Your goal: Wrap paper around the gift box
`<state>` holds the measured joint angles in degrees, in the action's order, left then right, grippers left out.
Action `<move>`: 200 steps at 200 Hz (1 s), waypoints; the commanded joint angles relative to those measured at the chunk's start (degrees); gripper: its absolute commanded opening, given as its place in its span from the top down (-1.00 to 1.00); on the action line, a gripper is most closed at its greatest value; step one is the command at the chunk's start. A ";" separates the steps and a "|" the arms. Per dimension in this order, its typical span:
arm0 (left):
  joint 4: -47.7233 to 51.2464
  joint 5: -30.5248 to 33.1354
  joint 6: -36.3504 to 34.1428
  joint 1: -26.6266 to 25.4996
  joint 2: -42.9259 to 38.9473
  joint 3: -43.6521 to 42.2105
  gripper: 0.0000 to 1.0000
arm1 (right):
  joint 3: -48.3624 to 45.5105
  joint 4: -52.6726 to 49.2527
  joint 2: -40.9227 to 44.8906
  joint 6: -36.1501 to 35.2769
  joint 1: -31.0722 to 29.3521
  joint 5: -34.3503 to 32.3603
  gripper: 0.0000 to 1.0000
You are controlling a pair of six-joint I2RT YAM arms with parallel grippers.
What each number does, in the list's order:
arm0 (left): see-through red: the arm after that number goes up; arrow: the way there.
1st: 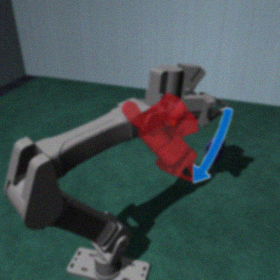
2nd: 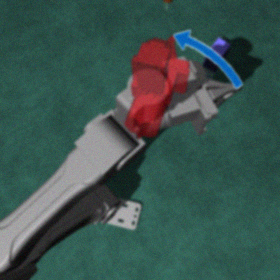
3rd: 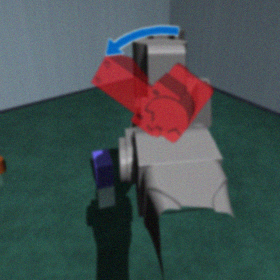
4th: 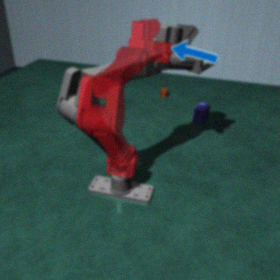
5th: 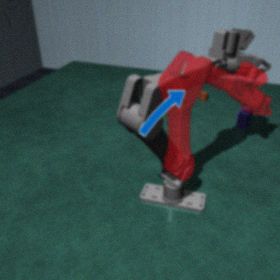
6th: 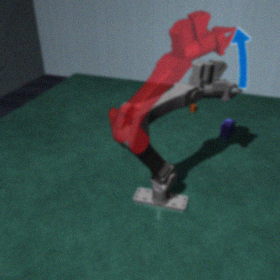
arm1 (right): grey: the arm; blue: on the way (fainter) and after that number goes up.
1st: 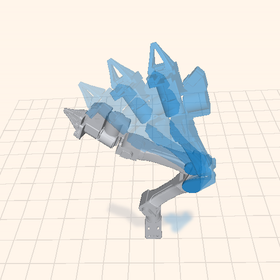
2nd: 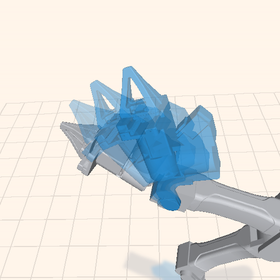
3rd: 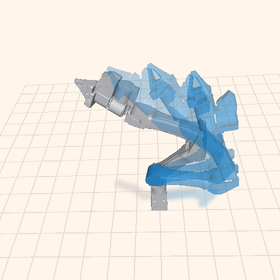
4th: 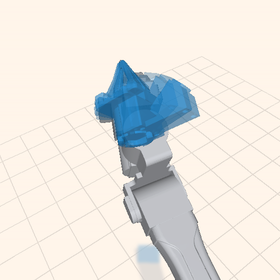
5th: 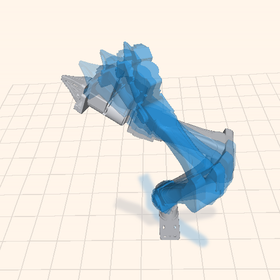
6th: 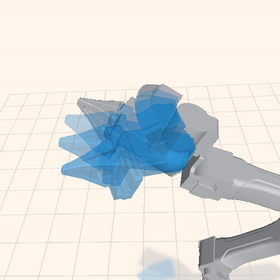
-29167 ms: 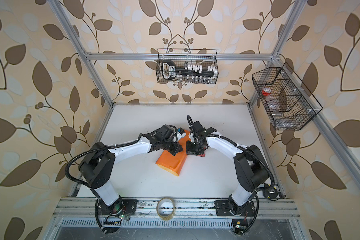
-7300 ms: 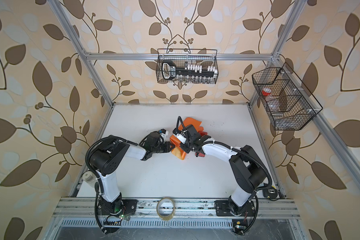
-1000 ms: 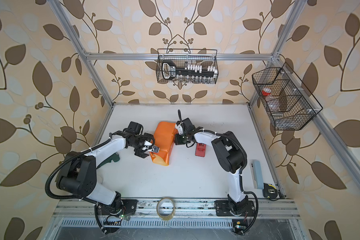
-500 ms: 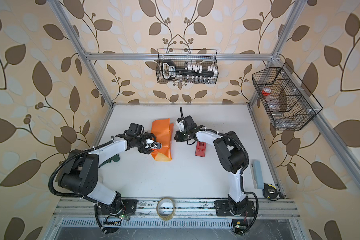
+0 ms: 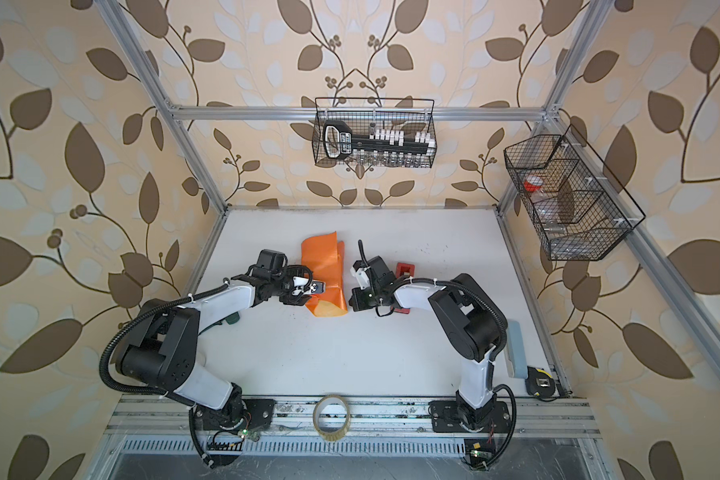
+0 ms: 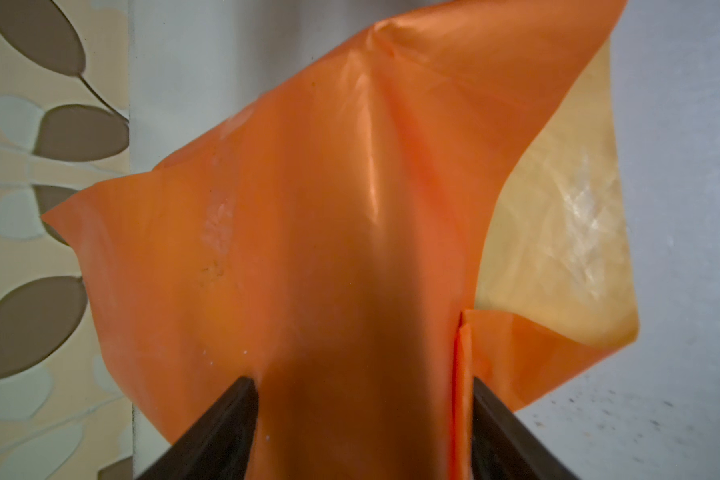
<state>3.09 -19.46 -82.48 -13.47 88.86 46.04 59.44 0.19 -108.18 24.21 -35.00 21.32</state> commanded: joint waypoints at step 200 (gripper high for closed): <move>7.01 1.27 1.01 -1.03 0.79 -1.14 -0.52 | -6.11 32.42 -5.90 12.79 -4.85 -3.77 0.97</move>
<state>2.79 -19.16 -82.13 -13.93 88.77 45.98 54.39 25.41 -111.98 34.98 -38.76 19.64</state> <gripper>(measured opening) 0.764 0.047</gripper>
